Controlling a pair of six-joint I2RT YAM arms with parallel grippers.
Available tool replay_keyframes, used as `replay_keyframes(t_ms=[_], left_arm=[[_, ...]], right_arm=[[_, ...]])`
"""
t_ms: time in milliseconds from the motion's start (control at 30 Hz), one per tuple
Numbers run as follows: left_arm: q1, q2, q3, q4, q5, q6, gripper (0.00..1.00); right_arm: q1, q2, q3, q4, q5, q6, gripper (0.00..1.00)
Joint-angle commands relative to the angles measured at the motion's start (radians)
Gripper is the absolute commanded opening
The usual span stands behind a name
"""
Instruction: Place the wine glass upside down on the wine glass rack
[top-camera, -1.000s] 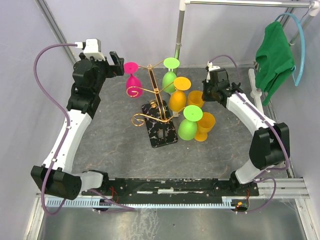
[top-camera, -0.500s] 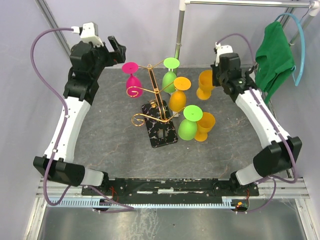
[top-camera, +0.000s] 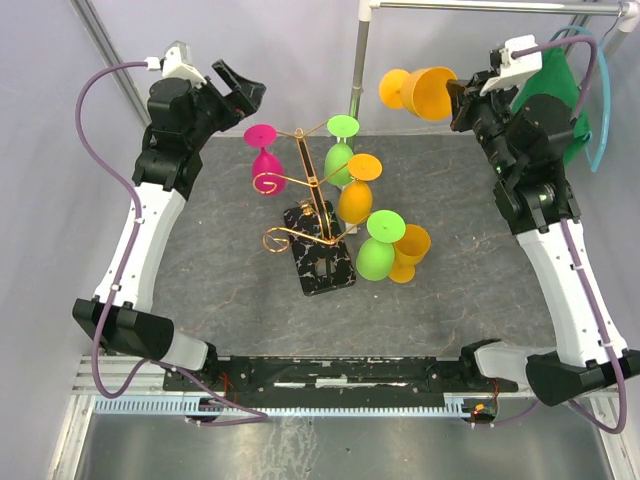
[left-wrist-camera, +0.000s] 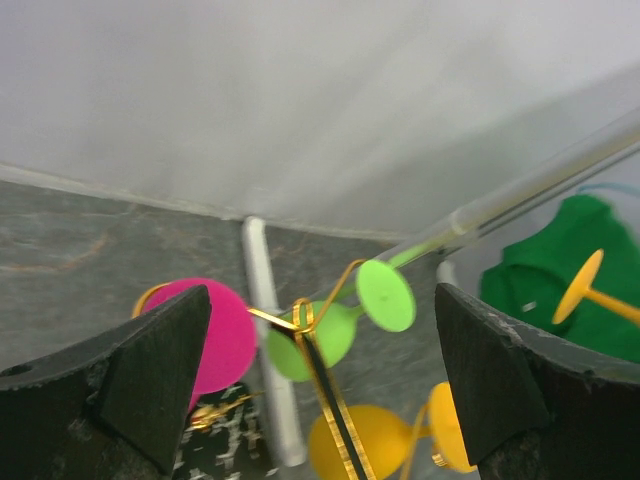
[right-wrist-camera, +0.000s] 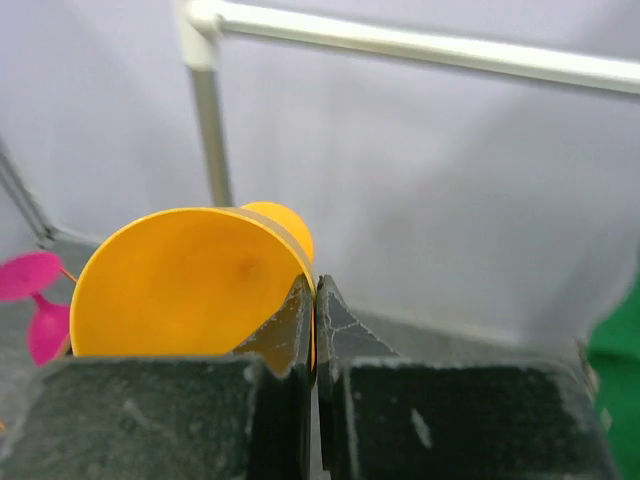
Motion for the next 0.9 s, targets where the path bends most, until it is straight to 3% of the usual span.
replay_keyframes(t_ms=[0, 133, 300, 633, 867], left_arm=[[-0.004, -0.023, 0.003, 0.164, 0.023, -0.278, 0.97], [-0.005, -0.04, 0.004, 0.217, -0.015, -0.385, 0.96], [-0.004, -0.066, -0.022, 0.269, -0.028, -0.529, 0.96], [-0.03, -0.134, -0.198, 0.371, -0.042, -0.862, 0.96], [-0.036, -0.14, -0.224, 0.362, -0.052, -0.906, 0.94]], right_arm=[[0.004, -0.031, -0.103, 0.324, -0.246, 0.059, 0.01], [0.031, -0.022, -0.265, 0.706, -0.297, 0.123, 0.01], [0.114, 0.1, -0.27, 0.935, -0.278, 0.09, 0.01], [0.327, 0.369, -0.152, 1.152, -0.17, -0.172, 0.01], [0.385, 0.453, -0.122, 1.254, -0.136, -0.276, 0.01]])
